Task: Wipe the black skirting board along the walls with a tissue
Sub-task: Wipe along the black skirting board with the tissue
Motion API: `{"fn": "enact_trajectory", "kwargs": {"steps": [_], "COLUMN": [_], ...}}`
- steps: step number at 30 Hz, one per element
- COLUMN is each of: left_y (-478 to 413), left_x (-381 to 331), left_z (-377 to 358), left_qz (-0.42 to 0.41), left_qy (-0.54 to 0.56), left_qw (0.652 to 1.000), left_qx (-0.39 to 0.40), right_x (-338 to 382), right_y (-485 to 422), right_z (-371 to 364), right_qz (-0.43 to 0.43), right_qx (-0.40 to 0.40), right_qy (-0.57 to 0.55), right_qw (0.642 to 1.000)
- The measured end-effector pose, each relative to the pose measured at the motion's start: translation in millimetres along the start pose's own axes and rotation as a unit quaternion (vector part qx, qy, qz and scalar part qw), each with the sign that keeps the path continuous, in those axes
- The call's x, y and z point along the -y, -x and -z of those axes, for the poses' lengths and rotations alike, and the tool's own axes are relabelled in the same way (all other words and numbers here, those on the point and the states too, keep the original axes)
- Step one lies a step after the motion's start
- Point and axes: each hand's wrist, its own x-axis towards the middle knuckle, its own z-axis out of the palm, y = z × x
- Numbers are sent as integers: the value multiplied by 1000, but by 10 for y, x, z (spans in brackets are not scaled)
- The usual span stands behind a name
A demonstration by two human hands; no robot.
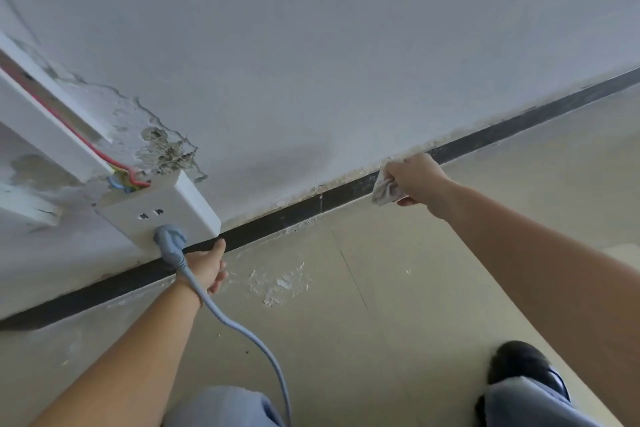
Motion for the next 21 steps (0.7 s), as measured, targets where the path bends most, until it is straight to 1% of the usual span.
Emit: {"fn": "enact_trajectory", "kwargs": {"steps": [1, 3, 5, 6, 8, 9, 11, 13, 15, 16, 18, 21], "left_y": [48, 226, 529, 704, 1054, 1170, 1325, 1326, 1116, 959, 612, 294], "left_x": [3, 50, 137, 171, 128, 54, -106, -301, -445, -494, -558, -566], "left_z": [31, 117, 212, 231, 178, 102, -129, -428, -694, -802, -897, -829], "left_qz": [9, 55, 101, 129, 187, 207, 226, 211, 164, 136, 74, 33], "left_qy": [4, 6, -42, -86, -180, -199, -198, -191, -194, -192, -193, -206], "left_qw": [1000, 997, 988, 981, 959, 952, 952, 958, 966, 972, 978, 973], "left_qx": [-14, -59, -111, -120, -117, -103, -50, 17, 40, 26, -29, -97], "right_x": [13, 22, 30, 23, -21, -55, -142, -248, -344, -382, -425, -393], "right_y": [-19, -29, -48, -68, -125, -163, -240, -353, -514, -600, -765, -933], "right_z": [41, 132, 234, 284, 360, 384, 384, 309, 157, 60, -158, -471], "right_qz": [8, 19, 14, 7, -4, -3, 2, -2, -6, -6, 7, 41], "right_qx": [17, 60, 97, 111, 136, 146, 157, 166, 189, 204, 240, 302], "right_qy": [12, 38, 48, 48, 49, 52, 61, 73, 87, 96, 107, 121], "right_qw": [1000, 997, 994, 993, 989, 988, 986, 983, 978, 974, 965, 945]}}
